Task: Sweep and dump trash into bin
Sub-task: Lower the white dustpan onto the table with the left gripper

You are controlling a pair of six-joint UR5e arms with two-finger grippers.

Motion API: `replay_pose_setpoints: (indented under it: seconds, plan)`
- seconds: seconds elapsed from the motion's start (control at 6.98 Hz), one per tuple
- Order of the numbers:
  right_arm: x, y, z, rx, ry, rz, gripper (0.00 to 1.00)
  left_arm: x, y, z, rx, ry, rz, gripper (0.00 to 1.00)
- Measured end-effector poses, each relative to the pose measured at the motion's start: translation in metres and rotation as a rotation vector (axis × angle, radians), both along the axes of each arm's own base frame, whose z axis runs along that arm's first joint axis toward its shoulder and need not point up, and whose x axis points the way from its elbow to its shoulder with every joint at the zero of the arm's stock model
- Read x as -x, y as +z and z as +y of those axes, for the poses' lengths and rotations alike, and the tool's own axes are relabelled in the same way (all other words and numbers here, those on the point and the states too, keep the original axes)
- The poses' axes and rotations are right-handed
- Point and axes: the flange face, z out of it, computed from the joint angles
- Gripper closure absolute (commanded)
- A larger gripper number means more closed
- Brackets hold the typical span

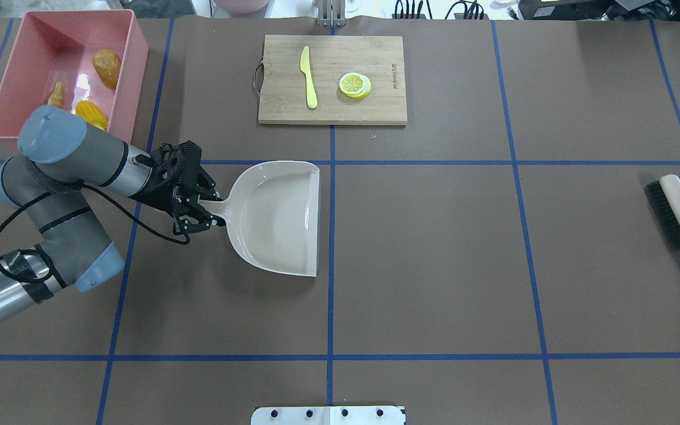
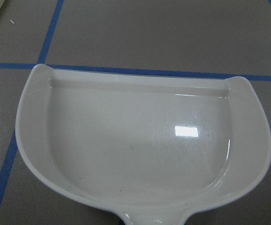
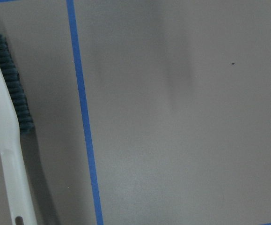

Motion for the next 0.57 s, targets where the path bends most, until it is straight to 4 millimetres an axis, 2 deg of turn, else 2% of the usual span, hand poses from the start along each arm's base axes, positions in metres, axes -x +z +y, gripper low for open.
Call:
replay_pose_setpoints:
  seconds: [0.29,0.43,0.57]
  plan:
    - [-0.0001,0.0001,0.0,0.0,0.0,0.001,0.0,-0.0024,0.0003,0.0024,-0.004,0.006,0.0,1.0]
    - [-0.0001,0.0002,0.0001,0.0,0.0,0.001,0.0,-0.0032,0.0006,0.003,-0.004,0.008,0.0,0.83]
    - [-0.0001,0.0002,0.0001,0.0,0.0,0.002,0.0,-0.0038,0.0007,0.0036,-0.004,0.009,0.0,0.45]
